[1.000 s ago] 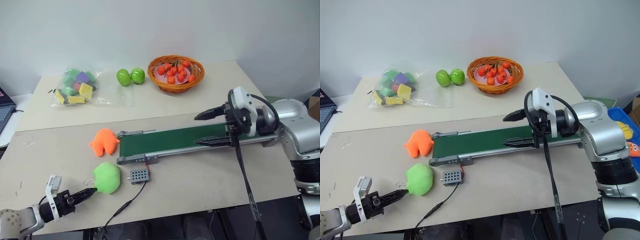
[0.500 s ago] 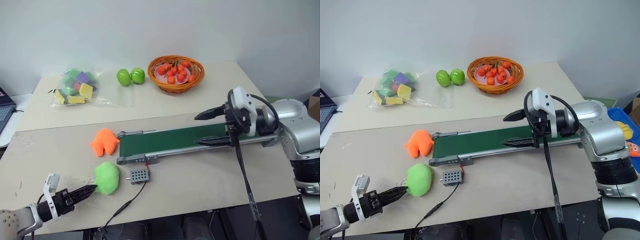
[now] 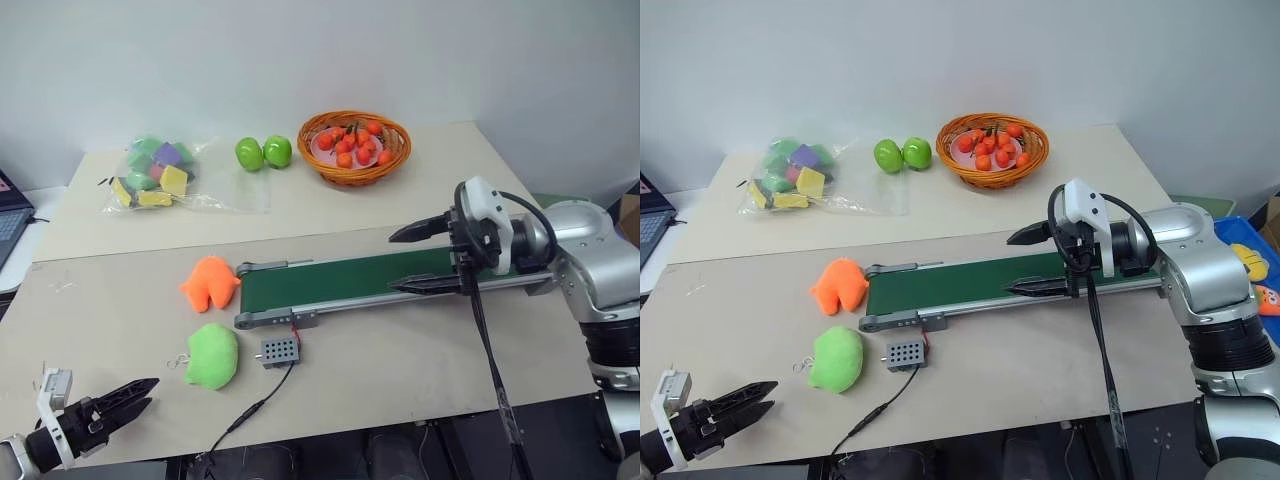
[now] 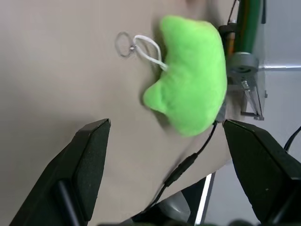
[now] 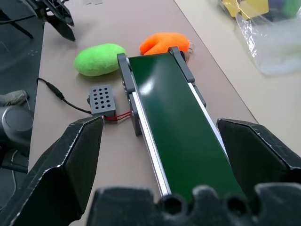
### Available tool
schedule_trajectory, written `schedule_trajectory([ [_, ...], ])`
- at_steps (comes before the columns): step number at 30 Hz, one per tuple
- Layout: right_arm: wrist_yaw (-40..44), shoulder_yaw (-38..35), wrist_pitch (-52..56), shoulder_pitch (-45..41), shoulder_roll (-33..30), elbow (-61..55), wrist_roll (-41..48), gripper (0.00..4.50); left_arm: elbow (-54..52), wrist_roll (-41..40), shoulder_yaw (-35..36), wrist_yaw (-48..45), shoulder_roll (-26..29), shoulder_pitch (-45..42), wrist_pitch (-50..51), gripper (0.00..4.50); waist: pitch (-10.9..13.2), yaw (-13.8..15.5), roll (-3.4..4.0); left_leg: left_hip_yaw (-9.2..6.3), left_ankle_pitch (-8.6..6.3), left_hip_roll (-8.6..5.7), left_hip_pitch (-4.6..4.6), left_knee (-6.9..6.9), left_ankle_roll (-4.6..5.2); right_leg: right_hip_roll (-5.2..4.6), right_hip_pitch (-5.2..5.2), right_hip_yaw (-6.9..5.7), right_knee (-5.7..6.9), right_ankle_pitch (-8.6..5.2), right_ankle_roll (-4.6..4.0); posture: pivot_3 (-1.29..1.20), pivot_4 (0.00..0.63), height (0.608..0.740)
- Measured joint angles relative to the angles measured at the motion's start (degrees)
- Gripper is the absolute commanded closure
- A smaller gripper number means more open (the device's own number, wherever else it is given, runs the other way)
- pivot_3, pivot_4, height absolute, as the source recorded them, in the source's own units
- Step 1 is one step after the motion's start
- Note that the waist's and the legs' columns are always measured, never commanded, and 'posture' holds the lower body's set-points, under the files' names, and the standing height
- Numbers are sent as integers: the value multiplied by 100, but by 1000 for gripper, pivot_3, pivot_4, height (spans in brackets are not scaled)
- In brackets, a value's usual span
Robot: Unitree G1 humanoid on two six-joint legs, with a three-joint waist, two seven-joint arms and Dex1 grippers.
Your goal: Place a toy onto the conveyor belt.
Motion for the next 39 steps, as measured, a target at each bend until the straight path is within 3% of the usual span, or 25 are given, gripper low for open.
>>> schedule_trajectory([
  [14,138,-5,71,-43,-307,-16,6,0,636,293,-821,-342,-500,-902,-738,422,-6,10,10,1,1,-1,8,1,-1,-3,8,1,0,1,-2,0,150,740],
  [22,149,-89,160,-53,-515,-93,26,0,1084,540,-1210,-680,-608,-1221,-1105,422,-33,124,64,12,-10,-7,58,-1,19,-15,60,1,1,1,1,0,150,740],
  [39,86,-217,361,73,-649,-333,114,0,497,418,-1589,-158,-1149,-1647,-452,422,-38,109,71,30,-10,-11,58,-1,19,-25,51,2,-5,2,7,0,150,740],
])
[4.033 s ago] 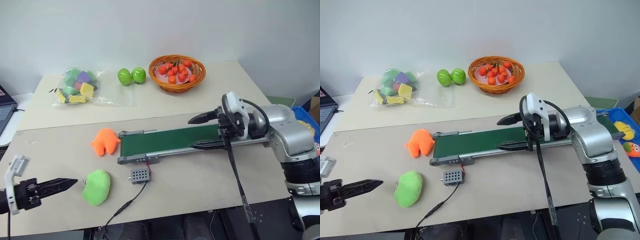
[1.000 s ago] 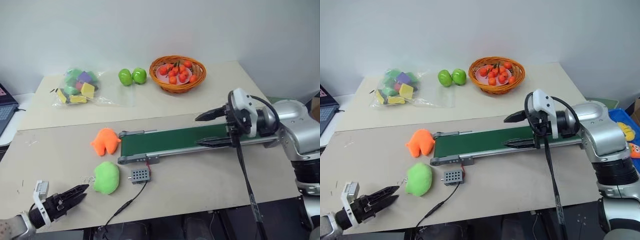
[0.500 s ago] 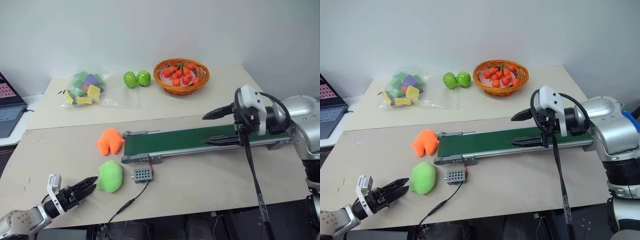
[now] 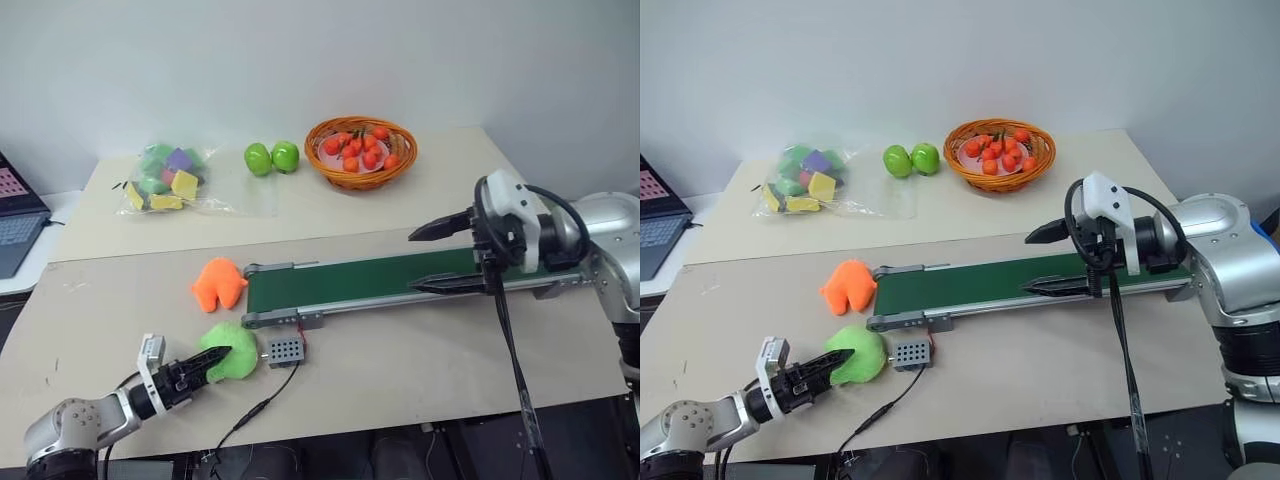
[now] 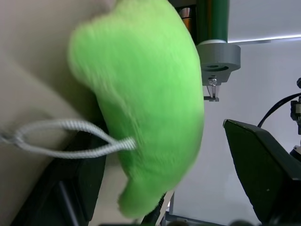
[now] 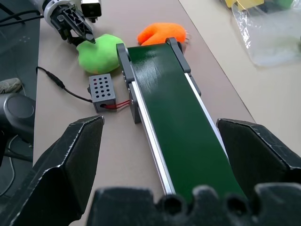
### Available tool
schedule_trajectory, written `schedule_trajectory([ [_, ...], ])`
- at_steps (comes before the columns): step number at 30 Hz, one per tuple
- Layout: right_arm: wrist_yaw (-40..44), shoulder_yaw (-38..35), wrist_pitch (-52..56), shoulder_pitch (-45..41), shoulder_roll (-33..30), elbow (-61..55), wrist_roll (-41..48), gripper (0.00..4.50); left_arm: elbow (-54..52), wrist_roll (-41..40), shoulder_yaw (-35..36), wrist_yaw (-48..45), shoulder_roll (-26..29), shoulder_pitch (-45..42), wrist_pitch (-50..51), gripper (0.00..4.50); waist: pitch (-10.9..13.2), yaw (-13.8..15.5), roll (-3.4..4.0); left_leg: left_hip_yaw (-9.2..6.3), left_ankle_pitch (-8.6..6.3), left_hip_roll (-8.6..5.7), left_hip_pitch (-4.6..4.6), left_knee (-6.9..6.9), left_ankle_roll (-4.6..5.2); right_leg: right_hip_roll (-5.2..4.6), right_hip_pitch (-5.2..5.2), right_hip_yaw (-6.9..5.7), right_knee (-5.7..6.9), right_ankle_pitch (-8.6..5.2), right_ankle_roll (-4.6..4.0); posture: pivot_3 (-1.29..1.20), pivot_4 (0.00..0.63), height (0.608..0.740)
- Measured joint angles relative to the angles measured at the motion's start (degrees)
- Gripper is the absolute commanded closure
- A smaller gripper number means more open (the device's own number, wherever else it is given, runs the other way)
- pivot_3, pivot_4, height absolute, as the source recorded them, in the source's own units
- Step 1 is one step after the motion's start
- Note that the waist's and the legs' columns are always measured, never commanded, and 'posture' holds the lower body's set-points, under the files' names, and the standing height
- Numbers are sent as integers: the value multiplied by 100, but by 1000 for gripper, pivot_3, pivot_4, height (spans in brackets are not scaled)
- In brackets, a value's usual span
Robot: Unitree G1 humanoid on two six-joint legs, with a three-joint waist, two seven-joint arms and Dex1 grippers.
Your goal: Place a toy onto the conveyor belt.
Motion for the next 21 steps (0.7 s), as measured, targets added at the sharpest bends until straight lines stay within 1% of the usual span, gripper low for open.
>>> schedule_trajectory([
  [3,-17,-1,5,14,-4,-28,2,0,-118,-30,14,191,-22,5,49,1168,1,1,-2,1,-1,0,0,0,1,0,0,0,-1,0,0,0,150,740],
  [9,-65,-2,5,20,-5,-32,2,0,-227,-77,52,493,-152,78,279,3644,11,-3,-19,1,-1,3,-1,0,1,2,-3,0,-1,0,1,0,150,740],
  [11,-68,-2,5,23,-5,-33,2,0,-368,-179,111,552,-153,84,380,4292,11,-2,-19,1,-1,3,-1,0,1,2,-3,1,1,0,1,0,150,740],
  [12,-68,-2,5,23,-5,-33,2,0,-396,-198,125,562,-153,87,397,4401,11,-3,-19,2,-1,3,-1,0,0,2,-3,1,1,0,1,0,150,740],
  [16,-68,-2,5,23,-3,-32,2,0,-451,-275,227,695,-176,135,432,4401,12,-13,-20,2,-1,5,0,-1,-1,2,-2,0,3,0,1,0,150,740],
  [18,-67,-1,4,22,8,-29,1,0,-449,-331,425,780,-161,186,456,4401,16,-51,-26,2,-1,10,-1,-1,-2,9,-4,1,2,-1,0,0,150,740],
  [21,-65,2,0,22,44,5,-8,0,-310,-394,920,874,212,263,467,4401,29,-106,-51,2,-6,24,-1,-1,-14,28,-10,1,2,-1,-1,0,150,740],
])
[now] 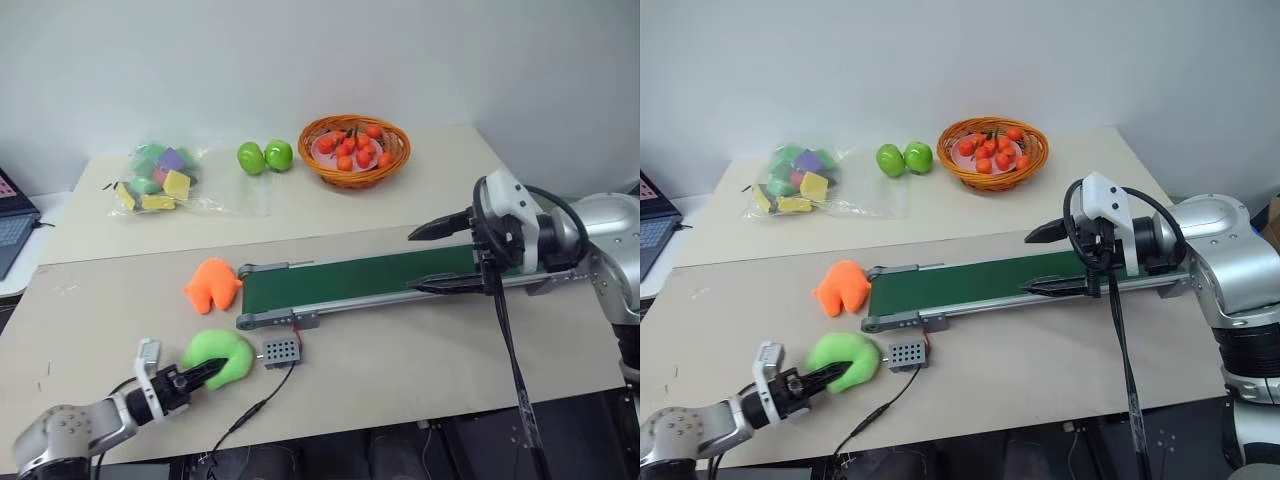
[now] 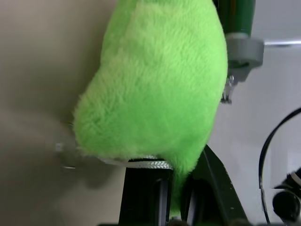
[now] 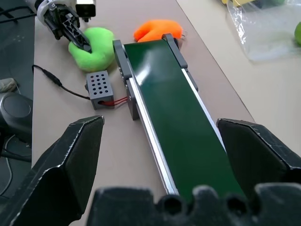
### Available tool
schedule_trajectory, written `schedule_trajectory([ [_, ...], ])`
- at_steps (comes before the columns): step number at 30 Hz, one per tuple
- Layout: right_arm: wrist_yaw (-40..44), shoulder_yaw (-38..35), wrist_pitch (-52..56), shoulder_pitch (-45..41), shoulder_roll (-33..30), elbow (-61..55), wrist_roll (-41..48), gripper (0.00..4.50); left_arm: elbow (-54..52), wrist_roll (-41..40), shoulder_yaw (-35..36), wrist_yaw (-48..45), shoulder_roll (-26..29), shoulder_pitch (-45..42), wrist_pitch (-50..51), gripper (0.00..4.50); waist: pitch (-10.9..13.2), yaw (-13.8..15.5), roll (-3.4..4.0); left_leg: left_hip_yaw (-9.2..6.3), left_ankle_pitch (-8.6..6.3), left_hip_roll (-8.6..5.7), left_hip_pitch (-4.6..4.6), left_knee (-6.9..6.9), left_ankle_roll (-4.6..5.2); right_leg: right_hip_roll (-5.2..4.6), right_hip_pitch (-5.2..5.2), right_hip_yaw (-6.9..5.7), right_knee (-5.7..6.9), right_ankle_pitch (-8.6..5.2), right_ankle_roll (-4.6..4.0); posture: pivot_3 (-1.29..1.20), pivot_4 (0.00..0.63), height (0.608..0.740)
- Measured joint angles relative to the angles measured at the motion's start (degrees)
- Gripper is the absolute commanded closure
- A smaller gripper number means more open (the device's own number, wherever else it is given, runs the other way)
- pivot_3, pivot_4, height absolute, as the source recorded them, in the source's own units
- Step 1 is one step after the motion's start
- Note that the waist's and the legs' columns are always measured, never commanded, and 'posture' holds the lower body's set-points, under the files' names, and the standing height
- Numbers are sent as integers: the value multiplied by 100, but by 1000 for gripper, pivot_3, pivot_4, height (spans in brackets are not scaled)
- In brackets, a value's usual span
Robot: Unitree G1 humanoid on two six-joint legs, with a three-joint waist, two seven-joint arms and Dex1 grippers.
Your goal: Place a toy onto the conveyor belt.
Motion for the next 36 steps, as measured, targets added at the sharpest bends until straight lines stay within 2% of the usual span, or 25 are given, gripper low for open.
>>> schedule_trajectory([
  [6,12,85,-34,-14,168,98,-45,0,-67,42,213,-77,640,-53,-157,4401,4,-12,-6,0,-3,-3,-1,0,2,-1,-1,2,-4,0,0,0,150,740],
  [10,10,96,-62,-82,268,192,-62,0,-318,935,-70,10,671,-475,-1853,4401,7,55,-12,1,-4,-2,-3,0,-4,-1,0,0,-9,1,-3,0,150,740],
  [12,15,121,-131,-93,339,223,-103,0,-215,1521,-91,471,477,-1179,-3115,4401,13,105,-25,1,-4,0,-4,1,-7,-1,1,-2,-11,5,-7,0,150,740],
  [15,15,132,-177,-98,401,268,-145,0,-82,2016,-77,896,425,-1785,-4209,4401,20,114,-41,1,-4,1,-8,1,-7,3,-2,-3,-18,5,-7,0,150,740],
  [16,13,131,-188,-97,405,300,-185,0,-84,2600,-330,1196,515,-1934,-4870,4401,20,103,-41,5,-5,1,-7,1,-6,3,-4,-3,-18,5,-7,0,150,740],
  [21,7,131,-220,-92,420,307,-218,0,-89,4744,-1636,1807,976,-1907,-6929,4401,20,61,-41,12,-16,2,-24,-18,9,3,-20,-18,-38,6,-6,0,150,740],
  [26,-23,130,-233,-38,443,306,-222,0,9,6081,-2306,2447,1084,-1976,-8820,4401,20,66,-41,13,-17,-3,-92,-2,11,-2,-85,-35,-36,9,-5,0,150,740],
  [31,-97,114,-234,39,444,300,-224,0,-53,8869,-3309,3917,2087,-1980,-11049,4401,20,62,-41,27,-18,-6,-89,-6,12,-8,-84,-36,-39,13,-5,0,150,740],
  [36,-162,103,-233,160,444,287,-224,0,-109,10218,-3790,4976,2151,-1995,-11886,4401,20,84,-41,29,-18,-6,-87,2,13,-8,-85,-36,-27,13,-4,0,150,740],
])
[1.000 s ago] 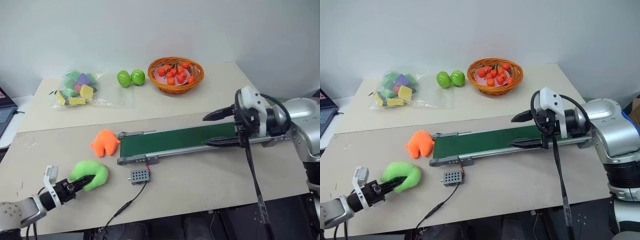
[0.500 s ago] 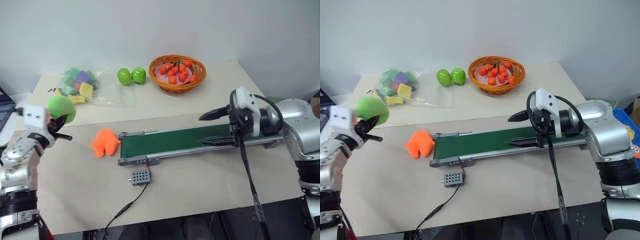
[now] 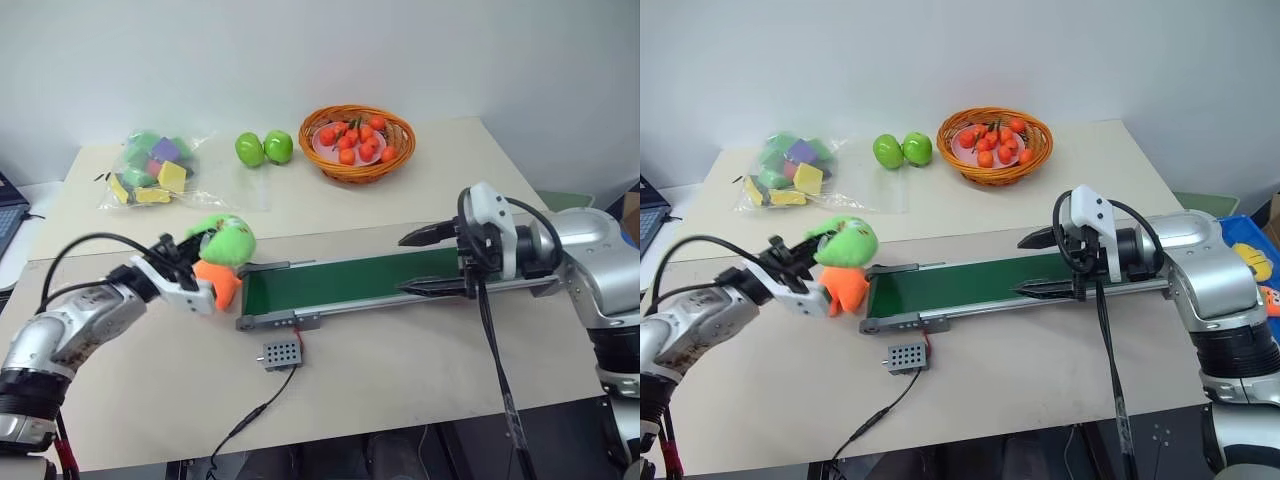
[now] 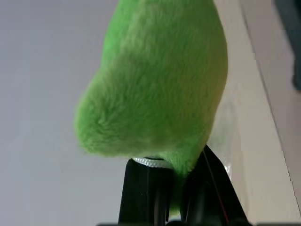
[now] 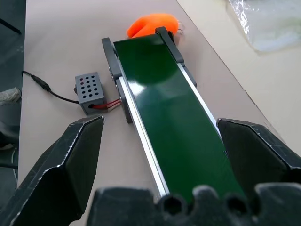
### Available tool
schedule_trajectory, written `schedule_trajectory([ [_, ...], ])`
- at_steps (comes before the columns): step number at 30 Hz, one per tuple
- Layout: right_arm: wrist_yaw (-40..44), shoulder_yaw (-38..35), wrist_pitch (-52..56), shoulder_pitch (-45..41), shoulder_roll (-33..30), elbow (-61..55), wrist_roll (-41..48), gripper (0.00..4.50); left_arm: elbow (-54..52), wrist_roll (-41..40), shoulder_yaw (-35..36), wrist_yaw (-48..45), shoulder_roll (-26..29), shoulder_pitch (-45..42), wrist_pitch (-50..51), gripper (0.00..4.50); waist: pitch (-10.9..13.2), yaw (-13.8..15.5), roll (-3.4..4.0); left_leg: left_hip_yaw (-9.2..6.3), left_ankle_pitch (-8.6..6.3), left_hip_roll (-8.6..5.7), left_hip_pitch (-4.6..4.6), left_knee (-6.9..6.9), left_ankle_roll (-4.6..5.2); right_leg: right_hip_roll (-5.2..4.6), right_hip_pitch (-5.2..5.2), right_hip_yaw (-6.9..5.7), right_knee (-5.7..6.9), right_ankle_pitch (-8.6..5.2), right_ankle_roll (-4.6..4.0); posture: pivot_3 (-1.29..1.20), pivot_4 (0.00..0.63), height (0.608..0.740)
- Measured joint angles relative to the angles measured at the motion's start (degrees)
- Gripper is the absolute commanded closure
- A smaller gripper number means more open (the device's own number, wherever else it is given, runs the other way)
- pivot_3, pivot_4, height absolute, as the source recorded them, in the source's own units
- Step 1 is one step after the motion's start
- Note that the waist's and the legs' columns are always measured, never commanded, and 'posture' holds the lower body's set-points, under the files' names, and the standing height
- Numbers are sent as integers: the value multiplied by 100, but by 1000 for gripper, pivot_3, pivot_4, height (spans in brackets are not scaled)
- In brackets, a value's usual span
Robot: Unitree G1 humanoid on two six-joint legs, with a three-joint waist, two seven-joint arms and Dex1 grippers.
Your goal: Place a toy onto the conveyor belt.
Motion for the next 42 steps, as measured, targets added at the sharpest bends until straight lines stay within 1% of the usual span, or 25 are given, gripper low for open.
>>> schedule_trajectory([
  [5,-103,-45,0,64,-6,-74,3,0,65,524,-375,458,-137,-369,-227,4401,0,26,0,1,0,-3,0,14,1,-1,0,1,22,0,0,0,150,740],
  [10,-192,-81,1,97,-11,-146,7,0,332,764,-792,515,-443,-823,-252,4401,0,29,0,2,1,-8,0,17,1,-2,0,1,25,1,1,0,150,740],
  [15,-249,-178,2,202,-45,-219,9,0,886,1095,-1309,573,-631,-1233,-326,4401,0,7,0,4,1,-10,-1,16,1,-1,0,0,24,1,2,0,150,740],
  [23,-284,-278,9,290,-111,-317,13,0,1469,1333,-1774,841,-679,-1548,-486,4401,0,4,-1,5,1,-10,-1,23,1,-1,0,1,28,1,3,0,150,740],
  [25,-331,-289,10,308,-114,-334,14,0,1620,1341,-1808,874,-700,-1627,-517,3708,0,6,-1,5,1,-11,0,25,2,-2,0,1,29,2,3,0,150,740],
  [26,-350,-295,12,316,-115,-335,14,0,1668,1341,-1821,876,-705,-1642,-545,3456,-1,4,-1,5,1,-11,0,26,2,-1,1,2,30,2,3,0,150,740],
  [27,-364,-309,13,336,-118,-337,14,0,1695,1336,-1845,878,-706,-1645,-580,2964,-1,3,-1,5,1,-10,0,26,2,-2,1,2,30,2,3,0,150,740],
  [30,-379,-317,14,347,-119,-337,14,0,1751,1279,-1895,898,-706,-1647,-674,1762,-1,1,-1,5,1,-10,0,26,2,-1,0,2,30,2,3,0,150,740],
  [31,-380,-317,14,347,-119,-337,14,0,1751,1248,-1895,919,-706,-1666,-710,1422,-1,4,-1,4,1,-10,0,27,2,-2,1,2,30,2,3,0,150,740],
  [32,-381,-317,14,347,-119,-337,14,0,1751,1211,-1895,929,-705,-1702,-733,1175,-1,6,-1,5,1,-10,0,29,2,-2,1,2,31,2,4,0,150,740],
  [33,-381,-317,14,347,-119,-337,14,0,1751,1176,-1895,931,-705,-1720,-746,754,-1,4,-1,5,1,-10,0,30,2,-2,1,3,31,3,4,0,150,740],
  [35,-380,-317,14,347,-119,-337,14,0,1726,1100,-1879,937,-679,-1738,-815,133,-1,-9,-1,5,1,-10,1,32,2,-2,1,4,32,3,4,0,150,740],
  [36,-378,-317,14,347,-119,-335,14,0,1675,1015,-1872,914,-622,-1737,-852,53,-1,-24,-1,5,1,-8,1,31,2,-2,1,4,33,3,4,0,150,740],
  [42,-343,-313,12,339,-118,-299,13,0,1520,681,-1763,735,-220,-1534,-1085,53,-1,-80,-1,4,1,-7,1,31,2,-2,1,5,32,4,5,0,150,740],
])
